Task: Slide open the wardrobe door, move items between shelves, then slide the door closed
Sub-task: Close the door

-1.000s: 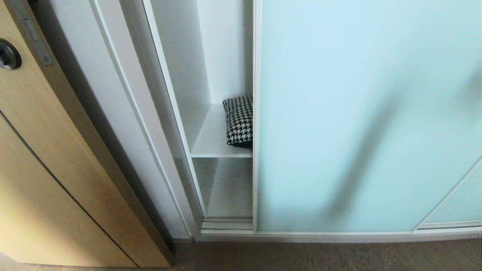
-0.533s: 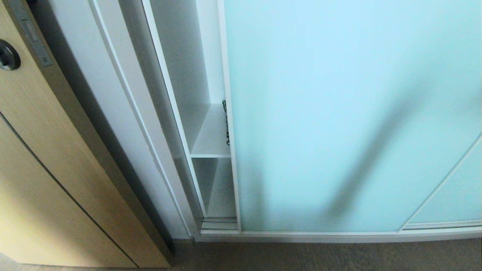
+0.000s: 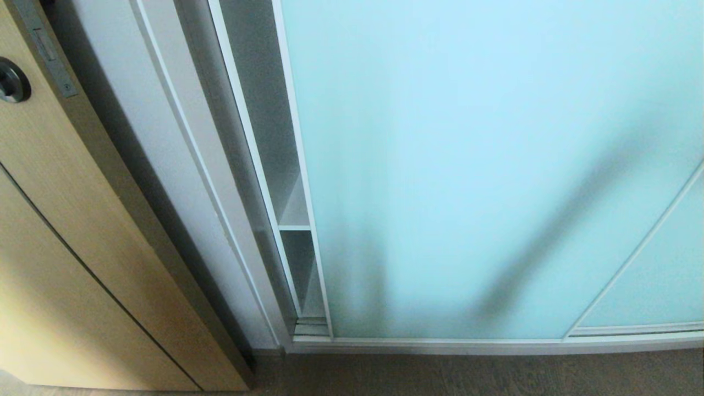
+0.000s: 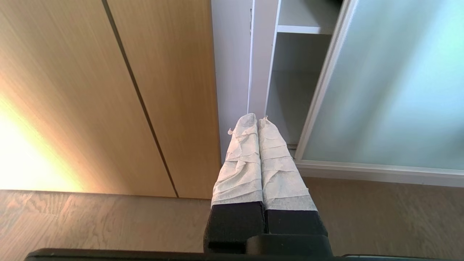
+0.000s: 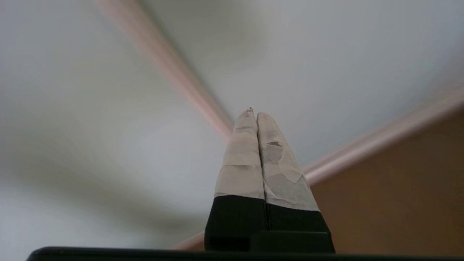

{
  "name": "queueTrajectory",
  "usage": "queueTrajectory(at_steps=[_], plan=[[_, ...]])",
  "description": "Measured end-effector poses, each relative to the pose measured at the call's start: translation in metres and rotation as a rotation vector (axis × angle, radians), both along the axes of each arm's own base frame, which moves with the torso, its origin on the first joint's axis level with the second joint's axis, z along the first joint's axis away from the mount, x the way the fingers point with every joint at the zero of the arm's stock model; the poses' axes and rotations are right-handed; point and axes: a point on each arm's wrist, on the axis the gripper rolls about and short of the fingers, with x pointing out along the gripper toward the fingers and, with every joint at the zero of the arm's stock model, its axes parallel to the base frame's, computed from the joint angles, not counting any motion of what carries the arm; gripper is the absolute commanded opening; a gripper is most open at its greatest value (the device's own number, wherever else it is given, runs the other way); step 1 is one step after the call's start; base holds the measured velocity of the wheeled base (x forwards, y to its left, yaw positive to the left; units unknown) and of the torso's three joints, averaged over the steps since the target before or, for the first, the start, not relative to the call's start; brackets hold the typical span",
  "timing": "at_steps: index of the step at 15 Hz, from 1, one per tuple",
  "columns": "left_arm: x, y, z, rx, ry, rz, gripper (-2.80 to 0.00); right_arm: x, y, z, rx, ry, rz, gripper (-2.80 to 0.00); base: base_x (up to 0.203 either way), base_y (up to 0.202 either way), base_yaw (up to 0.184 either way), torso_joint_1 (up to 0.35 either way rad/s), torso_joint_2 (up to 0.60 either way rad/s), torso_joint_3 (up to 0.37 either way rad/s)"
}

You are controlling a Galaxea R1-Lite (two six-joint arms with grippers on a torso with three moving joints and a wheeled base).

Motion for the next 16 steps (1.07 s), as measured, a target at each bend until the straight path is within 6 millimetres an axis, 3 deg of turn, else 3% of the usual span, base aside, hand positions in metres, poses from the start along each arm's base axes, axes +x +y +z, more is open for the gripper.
queueTrajectory(at_steps=[2,7,11,16], plan=[[0.000,0.000,0.000,0.000,0.000,0.000,-2.80,0.011,-0.006,-0.013,0.041,0.001,0.076,-2.80,0.000,0.000,0.000,0.000,0.00,0.000],[0.000,0.000,0.000,0.000,0.000,0.000,-2.80,0.049,0.004,-0.043,0.100,0.037,0.188,-2.80,0.000,0.000,0.000,0.000,0.00,0.000],[0.000,0.000,0.000,0.000,0.000,0.000,-2.80,0.081,0.015,-0.057,0.100,0.060,0.209,-2.80,0.000,0.000,0.000,0.000,0.00,0.000],[0.000,0.000,0.000,0.000,0.000,0.000,-2.80,0.103,0.032,-0.064,0.101,0.088,0.216,-2.80,0.000,0.000,0.000,0.000,0.00,0.000]])
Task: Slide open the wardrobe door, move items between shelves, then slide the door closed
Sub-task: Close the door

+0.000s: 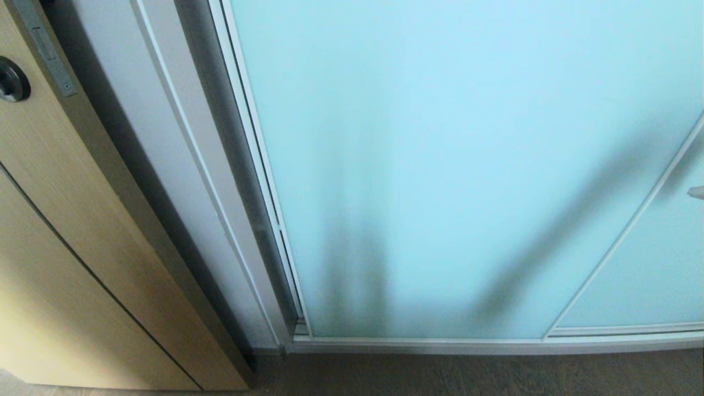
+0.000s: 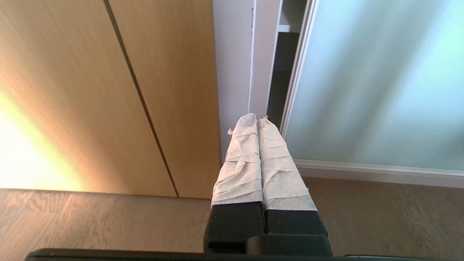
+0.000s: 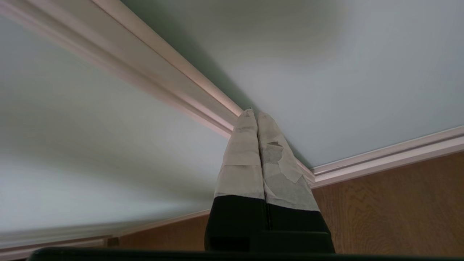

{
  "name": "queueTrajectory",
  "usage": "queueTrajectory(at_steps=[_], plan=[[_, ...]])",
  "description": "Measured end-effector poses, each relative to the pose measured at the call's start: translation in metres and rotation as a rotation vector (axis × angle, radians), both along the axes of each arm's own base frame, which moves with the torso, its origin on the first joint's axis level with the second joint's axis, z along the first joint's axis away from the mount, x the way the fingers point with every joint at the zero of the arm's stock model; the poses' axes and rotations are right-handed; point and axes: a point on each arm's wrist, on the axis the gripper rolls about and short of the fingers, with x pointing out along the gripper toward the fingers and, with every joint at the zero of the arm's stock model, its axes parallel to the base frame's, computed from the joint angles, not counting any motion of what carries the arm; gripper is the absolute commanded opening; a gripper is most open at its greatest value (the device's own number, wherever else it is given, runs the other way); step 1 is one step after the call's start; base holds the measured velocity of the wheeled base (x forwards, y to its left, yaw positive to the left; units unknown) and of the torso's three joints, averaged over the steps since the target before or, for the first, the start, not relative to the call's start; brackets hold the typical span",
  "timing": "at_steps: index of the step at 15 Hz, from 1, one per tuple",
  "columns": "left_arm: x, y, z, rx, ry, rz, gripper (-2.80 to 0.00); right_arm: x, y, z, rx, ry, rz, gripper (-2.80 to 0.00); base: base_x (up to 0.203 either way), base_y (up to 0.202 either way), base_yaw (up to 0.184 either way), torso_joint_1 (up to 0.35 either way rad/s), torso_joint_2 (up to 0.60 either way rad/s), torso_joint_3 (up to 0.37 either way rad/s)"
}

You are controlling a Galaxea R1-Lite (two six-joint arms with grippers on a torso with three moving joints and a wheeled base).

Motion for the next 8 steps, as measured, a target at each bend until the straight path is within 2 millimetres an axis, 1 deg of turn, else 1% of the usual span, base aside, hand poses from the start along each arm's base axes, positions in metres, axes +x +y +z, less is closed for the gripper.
queueTrajectory(at_steps=[2,8], plan=[[0.000,0.000,0.000,0.000,0.000,0.000,-2.80,0.002,0.002,0.000,-0.001,0.001,0.005,-2.80,0.000,0.000,0.000,0.000,0.00,0.000],[0.000,0.000,0.000,0.000,0.000,0.000,-2.80,0.018,0.023,-0.002,0.003,0.009,0.059,-2.80,0.000,0.000,0.000,0.000,0.00,0.000]])
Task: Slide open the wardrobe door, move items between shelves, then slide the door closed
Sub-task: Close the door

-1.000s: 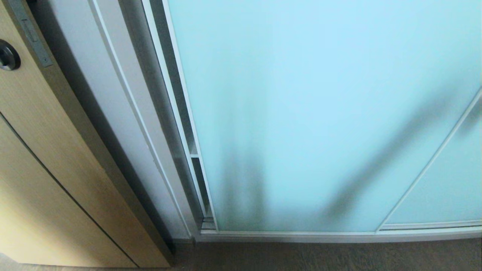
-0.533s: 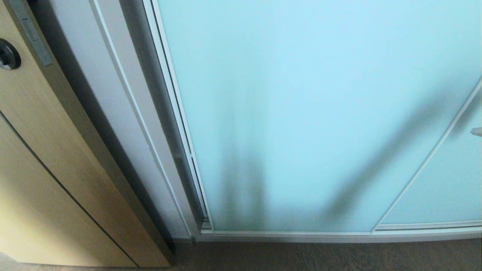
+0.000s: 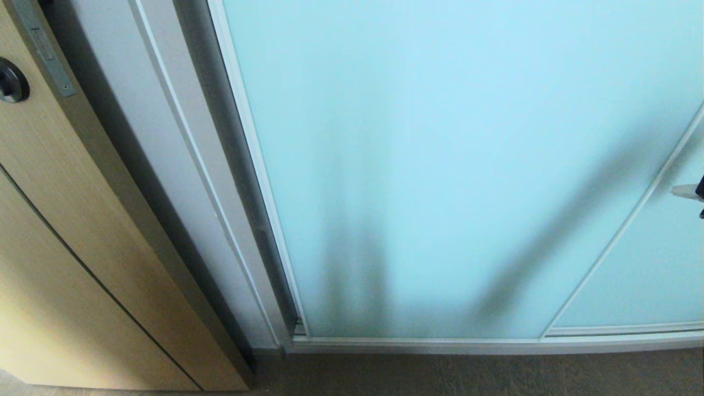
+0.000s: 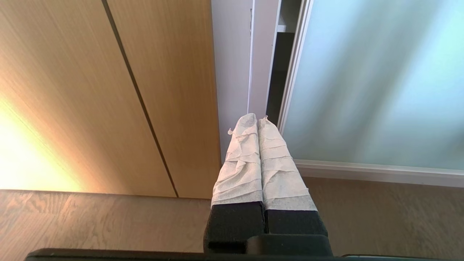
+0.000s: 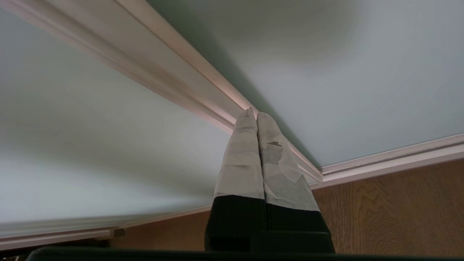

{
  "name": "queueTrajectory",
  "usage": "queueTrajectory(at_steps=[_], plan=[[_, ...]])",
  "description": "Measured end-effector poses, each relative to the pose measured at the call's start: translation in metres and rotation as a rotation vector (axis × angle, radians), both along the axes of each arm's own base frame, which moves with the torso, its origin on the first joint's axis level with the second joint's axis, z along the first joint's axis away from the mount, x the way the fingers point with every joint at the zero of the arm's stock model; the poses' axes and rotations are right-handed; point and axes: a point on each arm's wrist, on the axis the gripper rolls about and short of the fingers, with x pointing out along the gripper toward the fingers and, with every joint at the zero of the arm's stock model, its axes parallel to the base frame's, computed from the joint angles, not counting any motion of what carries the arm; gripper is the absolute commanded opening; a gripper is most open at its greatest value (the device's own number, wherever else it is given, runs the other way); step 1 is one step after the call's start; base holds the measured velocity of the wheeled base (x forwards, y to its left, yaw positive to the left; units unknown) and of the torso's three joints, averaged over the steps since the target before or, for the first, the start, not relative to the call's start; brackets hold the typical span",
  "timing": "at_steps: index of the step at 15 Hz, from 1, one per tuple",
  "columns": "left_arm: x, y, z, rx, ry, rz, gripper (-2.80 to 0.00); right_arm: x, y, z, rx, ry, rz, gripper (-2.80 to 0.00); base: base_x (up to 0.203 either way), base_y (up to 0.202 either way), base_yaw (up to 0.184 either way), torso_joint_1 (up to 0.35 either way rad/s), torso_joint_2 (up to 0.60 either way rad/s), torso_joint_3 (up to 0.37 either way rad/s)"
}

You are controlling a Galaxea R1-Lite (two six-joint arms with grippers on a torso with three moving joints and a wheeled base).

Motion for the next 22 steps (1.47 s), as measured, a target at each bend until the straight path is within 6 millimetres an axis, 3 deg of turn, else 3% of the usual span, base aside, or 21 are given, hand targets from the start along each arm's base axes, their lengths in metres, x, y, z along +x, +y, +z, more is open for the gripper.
queueTrajectory(at_steps=[7,14,22], plan=[[0.000,0.000,0.000,0.000,0.000,0.000,-2.80,0.024,0.015,-0.002,-0.001,-0.017,-0.085,-2.80,0.000,0.000,0.000,0.000,0.00,0.000],[0.000,0.000,0.000,0.000,0.000,0.000,-2.80,0.029,0.009,-0.003,0.001,-0.027,-0.116,-2.80,0.000,0.000,0.000,0.000,0.00,0.000],[0.000,0.000,0.000,0.000,0.000,0.000,-2.80,0.037,0.018,-0.005,-0.005,-0.023,-0.108,-2.80,0.000,0.000,0.000,0.000,0.00,0.000]])
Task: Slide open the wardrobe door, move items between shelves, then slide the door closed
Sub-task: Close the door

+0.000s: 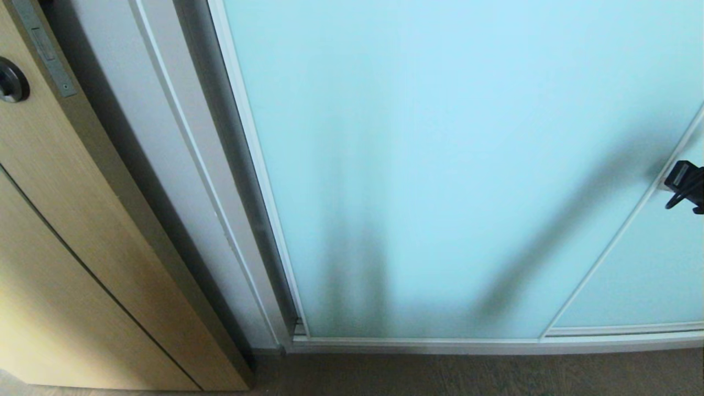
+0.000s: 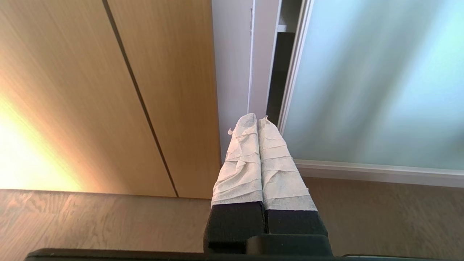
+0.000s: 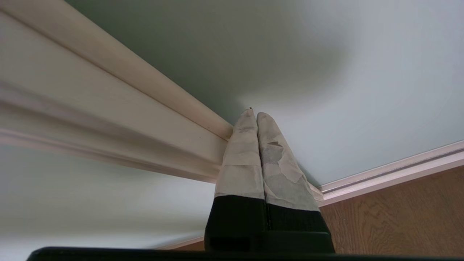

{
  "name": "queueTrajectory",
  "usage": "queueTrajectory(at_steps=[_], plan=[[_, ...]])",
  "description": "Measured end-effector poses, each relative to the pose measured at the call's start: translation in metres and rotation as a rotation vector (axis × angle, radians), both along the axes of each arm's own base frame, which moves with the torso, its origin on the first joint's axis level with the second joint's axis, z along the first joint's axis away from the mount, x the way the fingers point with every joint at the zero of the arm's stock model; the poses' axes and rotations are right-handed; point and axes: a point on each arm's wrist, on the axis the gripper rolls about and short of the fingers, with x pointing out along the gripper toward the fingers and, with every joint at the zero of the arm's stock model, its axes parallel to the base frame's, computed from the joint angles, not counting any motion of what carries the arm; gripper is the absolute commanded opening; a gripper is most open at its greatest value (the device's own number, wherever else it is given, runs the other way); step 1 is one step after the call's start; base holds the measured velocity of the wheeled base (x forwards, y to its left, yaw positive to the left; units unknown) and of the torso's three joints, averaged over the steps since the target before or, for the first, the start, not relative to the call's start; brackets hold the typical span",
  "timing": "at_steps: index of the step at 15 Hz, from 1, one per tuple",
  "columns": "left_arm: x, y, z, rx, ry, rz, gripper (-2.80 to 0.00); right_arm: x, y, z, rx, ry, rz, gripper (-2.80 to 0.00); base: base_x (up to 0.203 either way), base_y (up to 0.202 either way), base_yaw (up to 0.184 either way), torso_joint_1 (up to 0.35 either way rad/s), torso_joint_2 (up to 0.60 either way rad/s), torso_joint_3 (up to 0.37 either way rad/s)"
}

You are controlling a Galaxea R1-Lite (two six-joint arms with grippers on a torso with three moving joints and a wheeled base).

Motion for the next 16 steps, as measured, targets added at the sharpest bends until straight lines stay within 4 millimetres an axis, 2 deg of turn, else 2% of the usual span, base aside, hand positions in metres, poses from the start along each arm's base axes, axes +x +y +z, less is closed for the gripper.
queueTrajectory(at_steps=[10,16], plan=[[0.000,0.000,0.000,0.000,0.000,0.000,-2.80,0.005,0.017,-0.002,0.010,0.015,0.039,-2.80,0.000,0.000,0.000,0.000,0.00,0.000],[0.000,0.000,0.000,0.000,0.000,0.000,-2.80,0.005,0.020,-0.004,0.004,0.028,0.021,-2.80,0.000,0.000,0.000,0.000,0.00,0.000]])
